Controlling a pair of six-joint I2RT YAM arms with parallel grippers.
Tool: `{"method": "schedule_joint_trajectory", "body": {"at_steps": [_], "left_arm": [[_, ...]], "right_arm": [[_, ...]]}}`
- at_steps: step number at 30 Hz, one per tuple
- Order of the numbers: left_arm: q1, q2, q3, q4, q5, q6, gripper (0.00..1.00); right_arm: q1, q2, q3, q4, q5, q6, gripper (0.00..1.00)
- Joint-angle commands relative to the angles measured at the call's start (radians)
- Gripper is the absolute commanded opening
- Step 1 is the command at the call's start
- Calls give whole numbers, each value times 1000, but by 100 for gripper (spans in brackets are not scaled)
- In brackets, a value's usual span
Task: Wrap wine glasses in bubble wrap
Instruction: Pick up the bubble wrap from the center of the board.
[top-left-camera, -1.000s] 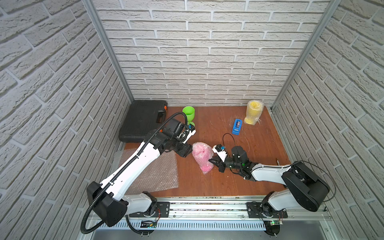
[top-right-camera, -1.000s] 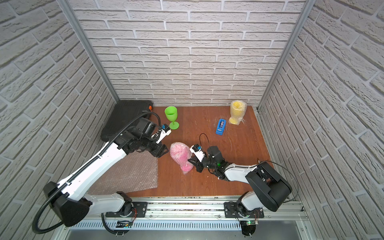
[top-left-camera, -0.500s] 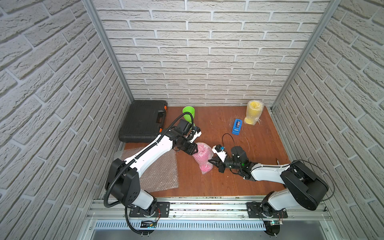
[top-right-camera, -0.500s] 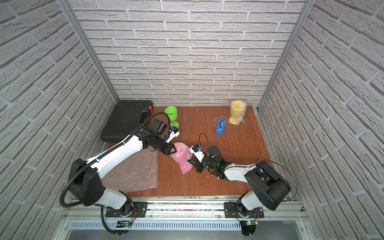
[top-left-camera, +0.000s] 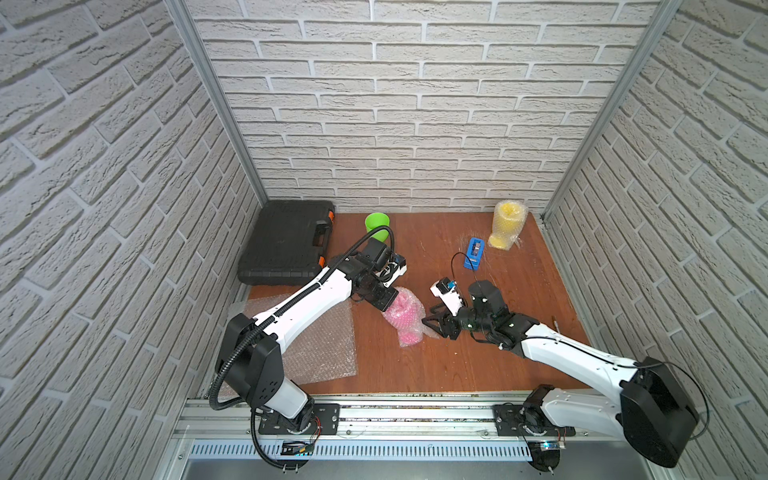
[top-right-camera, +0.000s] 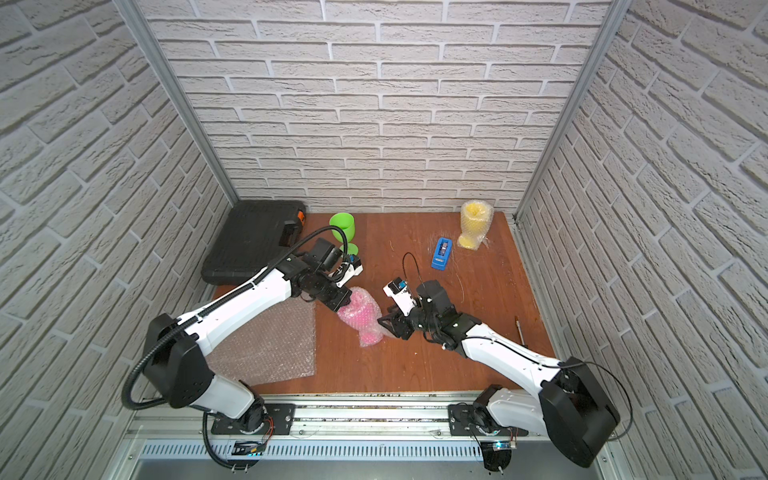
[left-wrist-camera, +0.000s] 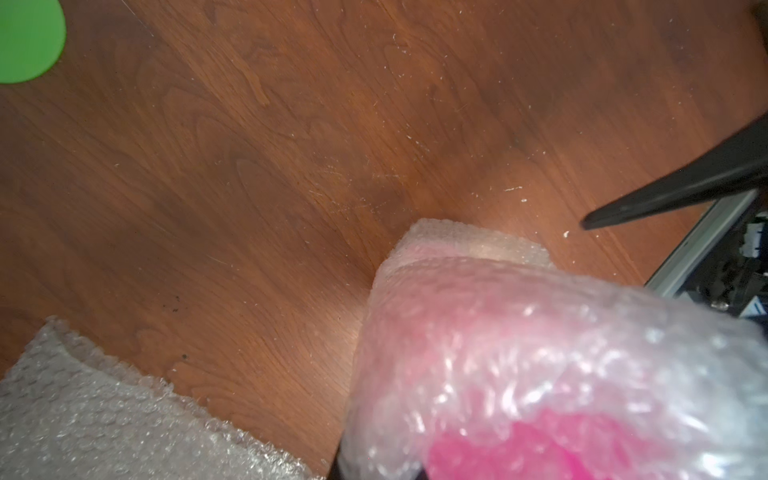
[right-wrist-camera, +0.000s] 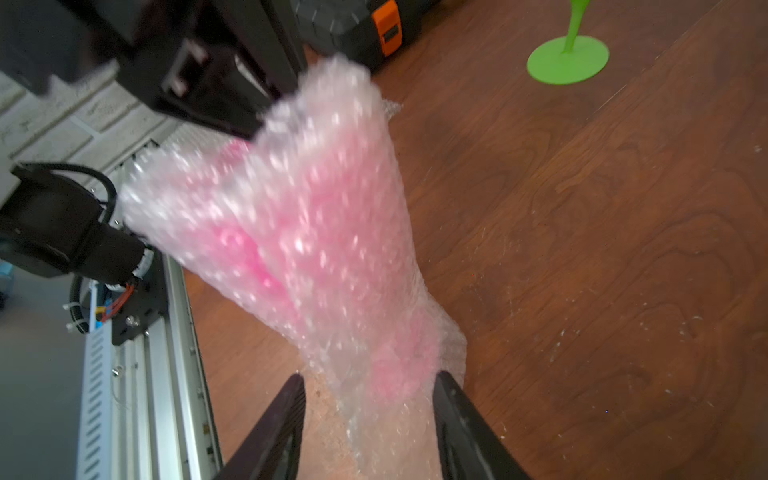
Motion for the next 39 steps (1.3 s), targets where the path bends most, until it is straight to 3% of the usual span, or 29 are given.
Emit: {"method": "schedule_joint_trajectory", "body": {"at_steps": [1, 5, 7, 10, 18, 26, 30, 33, 39], "left_arm": [[-16, 31, 35, -86, -89, 26, 7], [-39, 48, 56, -99, -113, 19, 10], [-45, 59, 66, -104, -116, 17, 12], [-52, 70, 70, -95, -117, 11, 12], [-64, 72, 67, -81, -122, 1, 13], [-62, -9, 29, 2, -104, -24, 26], [-39, -92, 14, 54, -80, -45, 37], [-16, -175, 2, 98, -91, -68, 52], [32, -322, 2, 109, -157, -83, 57]], "right_arm": [[3, -49, 105, -250, 100, 157, 49], [7, 27, 345, -502, 185, 456, 43], [25, 108, 453, -582, 143, 492, 42], [77, 205, 585, -672, 193, 537, 44], [156, 385, 734, -748, 294, 574, 47], [165, 461, 759, -810, 423, 562, 26], [165, 464, 796, -857, 482, 550, 10], [162, 472, 859, -927, 547, 525, 3], [118, 495, 966, -1011, 625, 464, 3]]}}
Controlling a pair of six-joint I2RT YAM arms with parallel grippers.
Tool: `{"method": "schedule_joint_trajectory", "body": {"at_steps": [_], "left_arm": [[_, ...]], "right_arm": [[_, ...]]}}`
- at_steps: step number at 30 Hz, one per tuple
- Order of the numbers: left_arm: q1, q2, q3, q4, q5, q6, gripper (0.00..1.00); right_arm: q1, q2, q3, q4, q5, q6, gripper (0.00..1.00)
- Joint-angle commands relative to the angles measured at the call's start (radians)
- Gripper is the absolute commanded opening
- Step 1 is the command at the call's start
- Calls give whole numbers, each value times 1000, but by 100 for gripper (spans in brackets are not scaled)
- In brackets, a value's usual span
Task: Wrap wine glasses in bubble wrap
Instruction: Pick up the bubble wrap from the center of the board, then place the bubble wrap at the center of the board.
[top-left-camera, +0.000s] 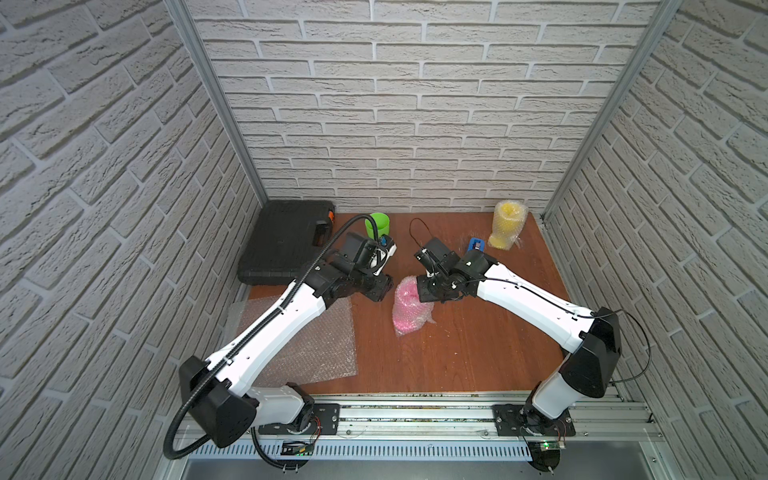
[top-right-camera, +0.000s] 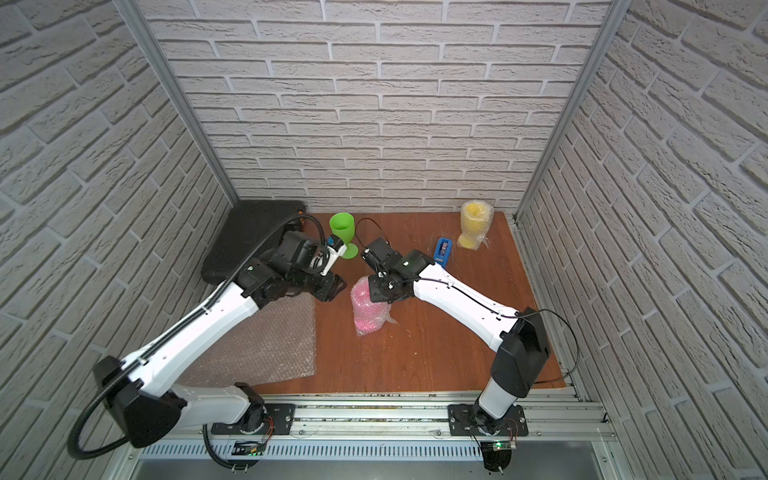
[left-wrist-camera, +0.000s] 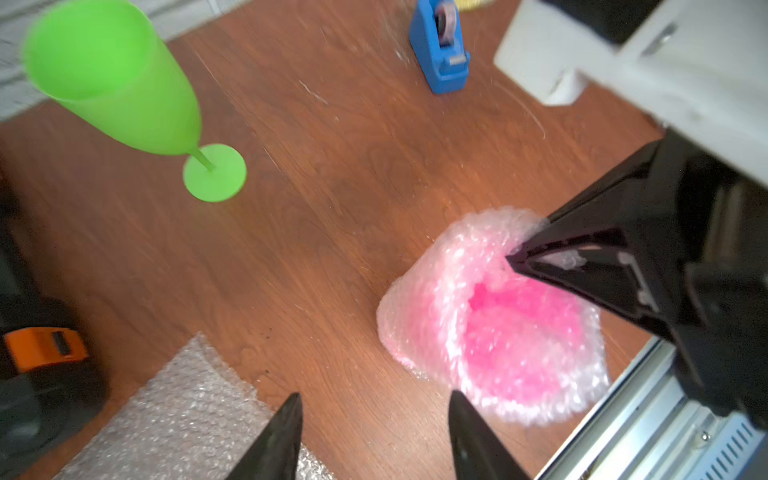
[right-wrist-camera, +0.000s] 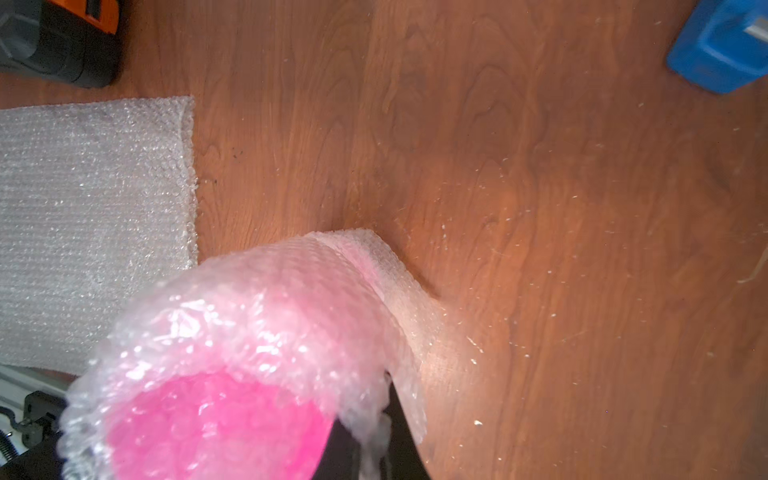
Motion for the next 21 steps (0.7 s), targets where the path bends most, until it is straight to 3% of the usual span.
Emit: {"method": "schedule_joint_trajectory", "body": {"at_steps": [1, 8, 12, 21], "left_arm": [[26, -68, -13, 22, -58, -15, 57], [87, -142, -91, -1, -138, -127, 58], [107, -123, -137, -56, -193, -242, 62], [107, -99, -315, -32, -150, -395, 62]], "right_arm": [[-45, 15, 60, -64, 80, -56, 2], [-208, 116, 213, -15, 84, -162, 3], [-306, 231, 383, -32, 63, -210, 3], [-429, 584, 880, -149, 56, -277, 2]]}}
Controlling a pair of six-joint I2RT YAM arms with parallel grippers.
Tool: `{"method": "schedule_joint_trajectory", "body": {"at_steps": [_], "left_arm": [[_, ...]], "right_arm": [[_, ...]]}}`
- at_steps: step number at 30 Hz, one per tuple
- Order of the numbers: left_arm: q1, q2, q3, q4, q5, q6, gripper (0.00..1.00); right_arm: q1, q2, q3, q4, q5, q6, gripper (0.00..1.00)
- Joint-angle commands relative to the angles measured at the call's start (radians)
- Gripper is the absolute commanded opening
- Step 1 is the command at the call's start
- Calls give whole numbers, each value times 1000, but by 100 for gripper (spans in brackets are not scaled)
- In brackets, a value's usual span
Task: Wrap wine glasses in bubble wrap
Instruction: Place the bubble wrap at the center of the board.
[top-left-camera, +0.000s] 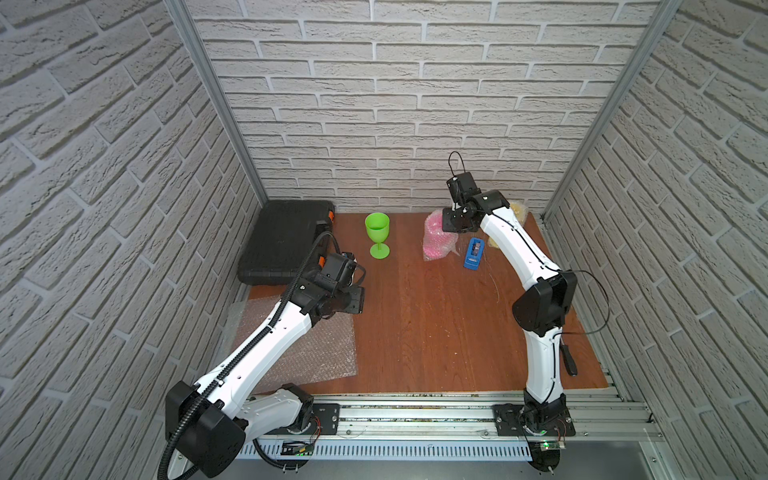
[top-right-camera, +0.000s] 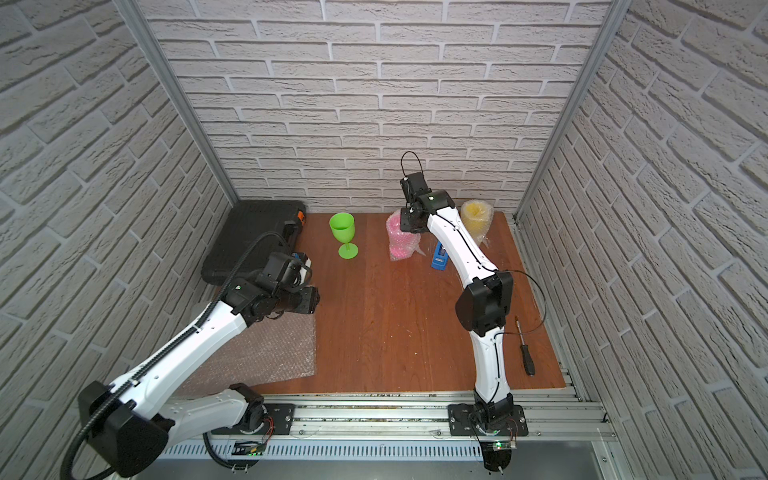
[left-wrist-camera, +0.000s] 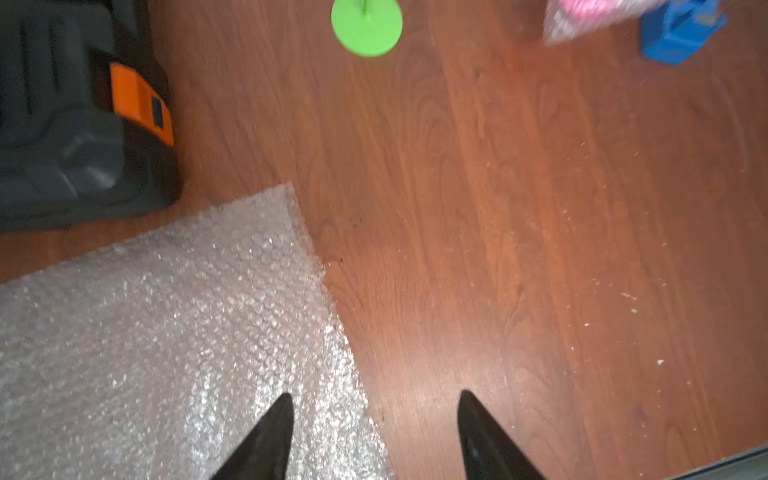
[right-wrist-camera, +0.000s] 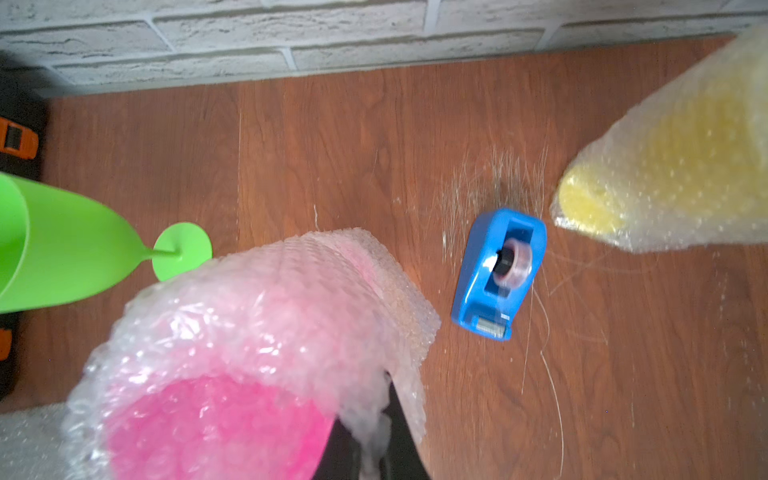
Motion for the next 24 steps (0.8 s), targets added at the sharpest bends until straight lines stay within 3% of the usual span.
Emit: {"method": "schedule_joint_trajectory", "body": {"at_steps": [1, 16, 24], "left_arm": [[4, 0, -39, 1, 9, -78, 62], [8, 113, -109, 15, 38, -104, 57], [14, 135, -108, 17, 41, -103, 56]], "right_arm": [[-26, 70, 120, -52, 0, -42, 2], [-78, 307, 197, 106, -62, -39, 3], [-77, 200, 197, 182, -44, -35, 33]]}}
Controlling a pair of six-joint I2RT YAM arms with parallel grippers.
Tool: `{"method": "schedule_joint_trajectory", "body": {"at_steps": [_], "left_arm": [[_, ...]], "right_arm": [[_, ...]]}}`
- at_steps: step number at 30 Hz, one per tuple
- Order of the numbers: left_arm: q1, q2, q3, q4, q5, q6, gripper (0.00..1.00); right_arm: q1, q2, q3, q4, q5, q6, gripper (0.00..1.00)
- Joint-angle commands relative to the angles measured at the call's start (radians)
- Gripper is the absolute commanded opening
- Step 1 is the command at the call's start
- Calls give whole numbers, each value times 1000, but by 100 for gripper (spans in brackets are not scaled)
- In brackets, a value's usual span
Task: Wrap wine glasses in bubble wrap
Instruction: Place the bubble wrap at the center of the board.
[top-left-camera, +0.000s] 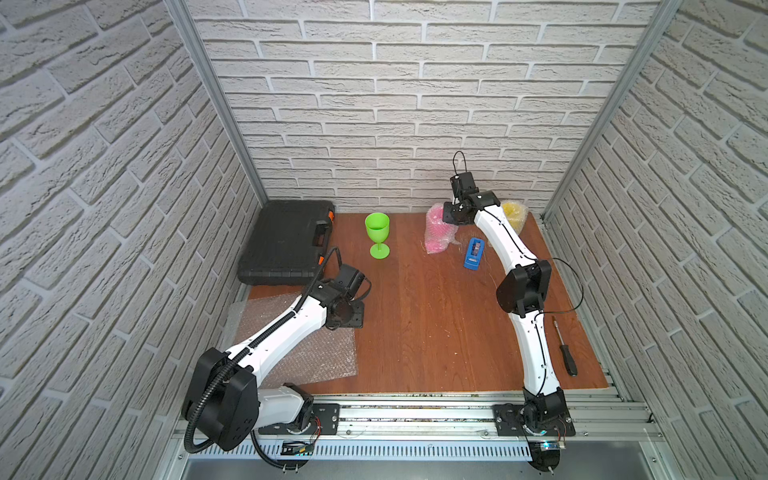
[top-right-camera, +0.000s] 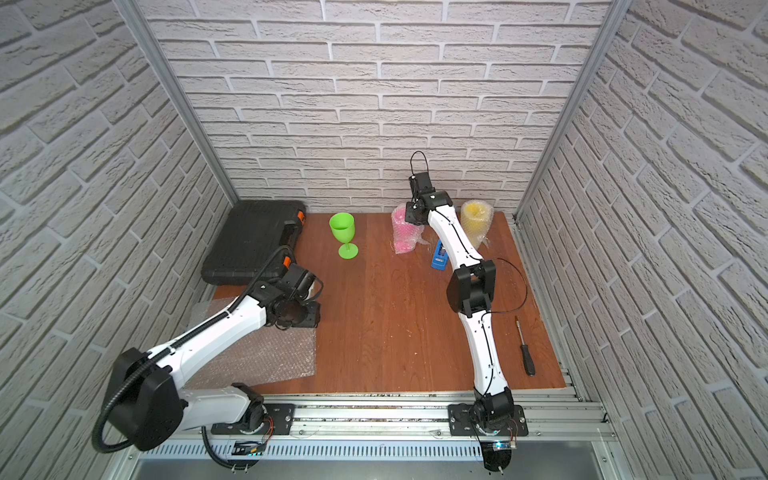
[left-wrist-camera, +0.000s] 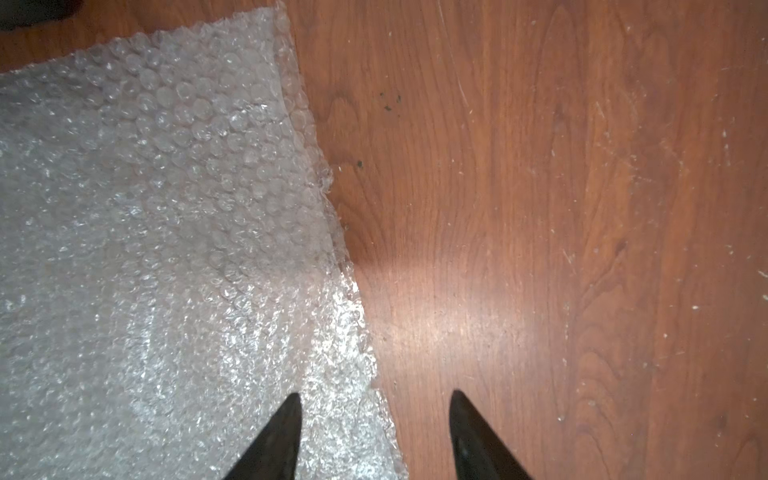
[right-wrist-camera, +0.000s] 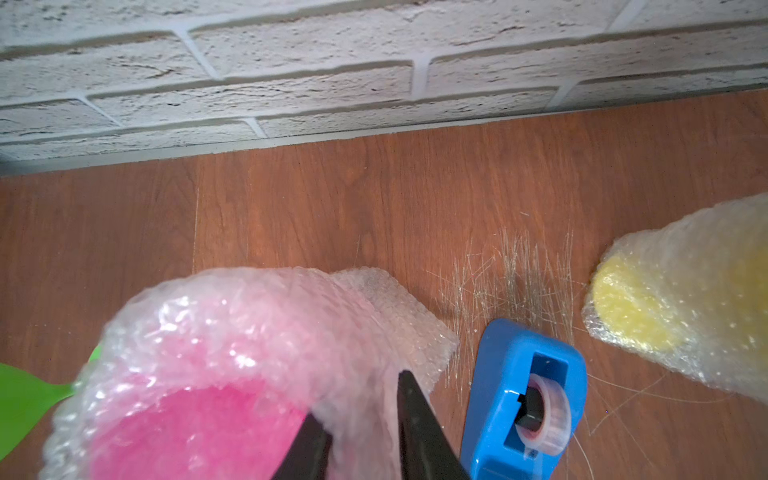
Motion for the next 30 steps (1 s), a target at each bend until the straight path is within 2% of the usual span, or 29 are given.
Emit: {"method": "schedule_joint_trajectory", "body": {"at_steps": [1, 11, 22, 24, 30], "left_arm": [[8, 8, -5, 7, 8, -6, 56], [30, 27, -9, -7, 20, 1, 53], [52, 105, -46, 17, 80, -7, 49], [53, 149, -50, 19, 79, -21, 46], [61, 266, -57, 57, 65, -35, 38]], "right_arm": [[6, -71, -5, 61, -4, 4, 34], [6, -161, -5, 86, 4, -2, 44], [8, -233, -14, 33, -22, -10, 46], [11, -271, -51, 32, -48, -17, 46], [25, -456, -305, 96, -92, -10, 46]]}}
